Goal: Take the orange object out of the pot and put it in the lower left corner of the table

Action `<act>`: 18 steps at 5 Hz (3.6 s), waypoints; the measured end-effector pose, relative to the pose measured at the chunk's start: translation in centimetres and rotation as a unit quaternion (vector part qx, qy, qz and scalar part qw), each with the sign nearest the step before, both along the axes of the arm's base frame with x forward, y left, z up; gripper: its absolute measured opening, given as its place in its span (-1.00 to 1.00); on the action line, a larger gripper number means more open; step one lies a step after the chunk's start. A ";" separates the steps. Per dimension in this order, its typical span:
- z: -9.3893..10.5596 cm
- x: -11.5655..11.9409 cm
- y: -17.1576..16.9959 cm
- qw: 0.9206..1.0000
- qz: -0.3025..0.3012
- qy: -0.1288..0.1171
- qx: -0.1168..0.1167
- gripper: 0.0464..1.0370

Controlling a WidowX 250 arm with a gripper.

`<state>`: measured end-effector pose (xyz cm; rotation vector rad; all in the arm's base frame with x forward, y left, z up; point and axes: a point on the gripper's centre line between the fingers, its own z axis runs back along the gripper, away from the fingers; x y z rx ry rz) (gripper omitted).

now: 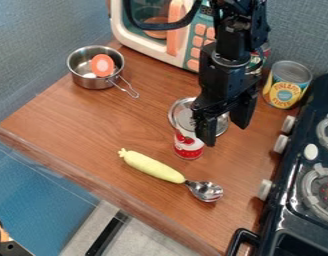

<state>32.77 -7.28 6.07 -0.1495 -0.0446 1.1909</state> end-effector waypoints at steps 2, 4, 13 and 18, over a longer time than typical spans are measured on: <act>-0.1 -0.3 1.3 0.999 -0.027 0.020 0.005 0.93; 4.9 0.7 5.8 0.992 -0.122 -0.003 -0.030 0.93; 0.4 3.6 27.1 0.993 -0.119 0.015 0.008 0.93; -3.2 4.7 25.0 0.989 -0.131 0.062 0.027 0.81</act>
